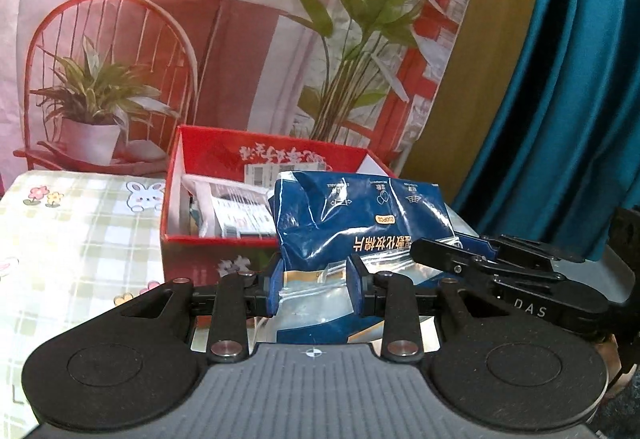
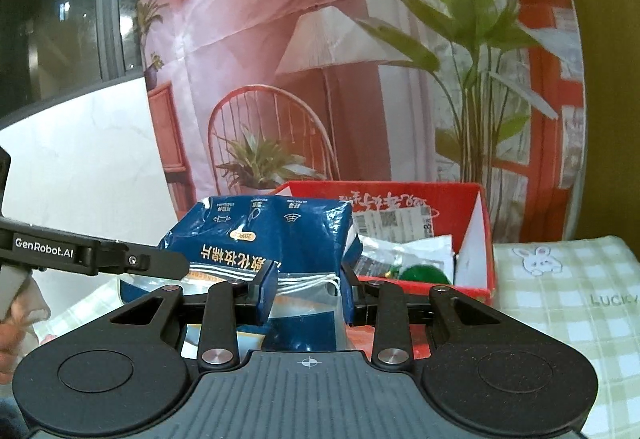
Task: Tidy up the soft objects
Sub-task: 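Carry the blue package into the red box and open the left tool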
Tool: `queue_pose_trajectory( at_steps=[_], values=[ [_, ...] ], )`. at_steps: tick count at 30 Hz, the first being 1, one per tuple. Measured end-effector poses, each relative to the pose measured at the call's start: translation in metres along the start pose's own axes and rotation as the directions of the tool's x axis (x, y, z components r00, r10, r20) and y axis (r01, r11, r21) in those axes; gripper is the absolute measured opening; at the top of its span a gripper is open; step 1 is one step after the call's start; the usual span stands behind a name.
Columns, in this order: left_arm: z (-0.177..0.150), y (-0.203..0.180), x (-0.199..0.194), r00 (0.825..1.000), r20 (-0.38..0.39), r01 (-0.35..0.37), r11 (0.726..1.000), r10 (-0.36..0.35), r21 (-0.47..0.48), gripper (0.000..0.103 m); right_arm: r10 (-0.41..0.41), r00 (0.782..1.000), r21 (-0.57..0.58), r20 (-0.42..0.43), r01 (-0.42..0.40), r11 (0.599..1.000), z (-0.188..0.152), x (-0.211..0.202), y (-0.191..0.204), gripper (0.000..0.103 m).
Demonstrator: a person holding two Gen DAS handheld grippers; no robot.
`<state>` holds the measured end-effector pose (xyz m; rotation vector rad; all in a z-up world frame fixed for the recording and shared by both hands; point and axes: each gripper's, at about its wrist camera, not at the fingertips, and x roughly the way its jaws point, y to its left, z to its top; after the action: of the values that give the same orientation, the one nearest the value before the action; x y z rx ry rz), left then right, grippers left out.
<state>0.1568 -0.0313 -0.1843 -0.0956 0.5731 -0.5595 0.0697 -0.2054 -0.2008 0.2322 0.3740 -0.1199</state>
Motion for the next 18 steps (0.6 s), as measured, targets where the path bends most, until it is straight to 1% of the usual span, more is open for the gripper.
queue_pose_trajectory(
  at_steps=[2, 6, 11, 15, 18],
  values=[
    [0.008, 0.004, 0.004, 1.0, 0.006, 0.0, 1.0, 0.0, -0.008, 0.034, -0.001, 1.0, -0.023, 0.002, 0.001, 1.0, 0.006, 0.005, 0.001, 0.03],
    [0.027, 0.009, 0.015, 1.0, 0.027, -0.008, 1.0, 0.008, -0.011, 0.035, 0.001, 1.0, -0.032, 0.008, -0.001, 0.999, 0.024, 0.019, -0.002, 0.03],
    [0.047, 0.018, 0.04, 0.998, 0.049, -0.024, 0.999, 0.027, -0.045, 0.035, -0.008, 1.0, -0.058, 0.013, 0.009, 0.998, 0.05, 0.042, -0.013, 0.03],
    [0.062, 0.022, 0.066, 0.997, 0.05, -0.056, 0.998, 0.057, -0.031, 0.035, -0.032, 0.999, -0.082, 0.018, 0.034, 0.996, 0.065, 0.066, -0.024, 0.03],
    [0.074, 0.026, 0.084, 0.996, 0.049, -0.076, 0.996, 0.078, -0.04, 0.035, -0.064, 0.998, -0.102, 0.015, 0.065, 0.993, 0.074, 0.087, -0.028, 0.03]
  ],
)
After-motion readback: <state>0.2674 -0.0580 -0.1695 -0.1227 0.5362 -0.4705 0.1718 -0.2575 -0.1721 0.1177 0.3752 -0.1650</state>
